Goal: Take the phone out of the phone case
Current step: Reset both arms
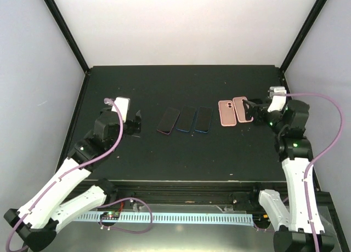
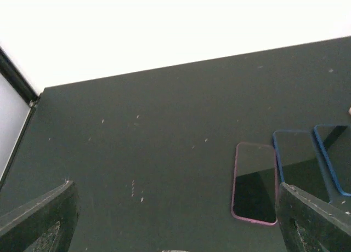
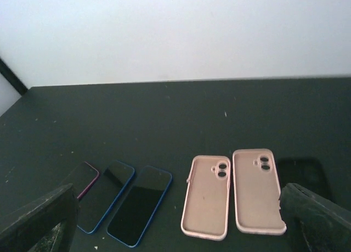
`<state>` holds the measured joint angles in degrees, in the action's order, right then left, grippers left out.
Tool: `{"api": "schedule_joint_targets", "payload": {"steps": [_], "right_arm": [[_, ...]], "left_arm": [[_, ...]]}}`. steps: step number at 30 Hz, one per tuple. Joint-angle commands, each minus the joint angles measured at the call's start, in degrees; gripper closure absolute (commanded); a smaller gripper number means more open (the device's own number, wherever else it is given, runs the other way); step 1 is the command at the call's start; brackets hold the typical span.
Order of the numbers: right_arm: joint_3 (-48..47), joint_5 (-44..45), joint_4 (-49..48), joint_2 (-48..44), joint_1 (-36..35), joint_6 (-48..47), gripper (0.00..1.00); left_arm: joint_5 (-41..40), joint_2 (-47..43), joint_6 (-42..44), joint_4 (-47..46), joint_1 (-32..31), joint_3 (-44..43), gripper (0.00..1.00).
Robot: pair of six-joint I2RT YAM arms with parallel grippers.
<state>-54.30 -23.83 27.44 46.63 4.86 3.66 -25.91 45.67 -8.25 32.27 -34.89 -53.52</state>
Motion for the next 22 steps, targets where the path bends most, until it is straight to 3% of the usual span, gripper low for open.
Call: {"api": "schedule_joint_targets", "payload": {"steps": [1,14,22], "right_arm": [[7.7,5.3,-12.2,-2.6,0.0,9.8,0.00],[4.8,10.7,-9.2,-5.6,0.0,12.2,0.00],[7.7,4.2,-11.5,-5.0,0.0,8.8,0.00]], "left_arm": [[-3.7,-4.1,1.5,-6.7,1.2,6.6,0.01],[-5.6,-9.1,-0.8,-10.9,1.5,10.4,0.01],[-6.2,-8.1,-1.3,-11.5,1.5,10.6,0.01]]}}
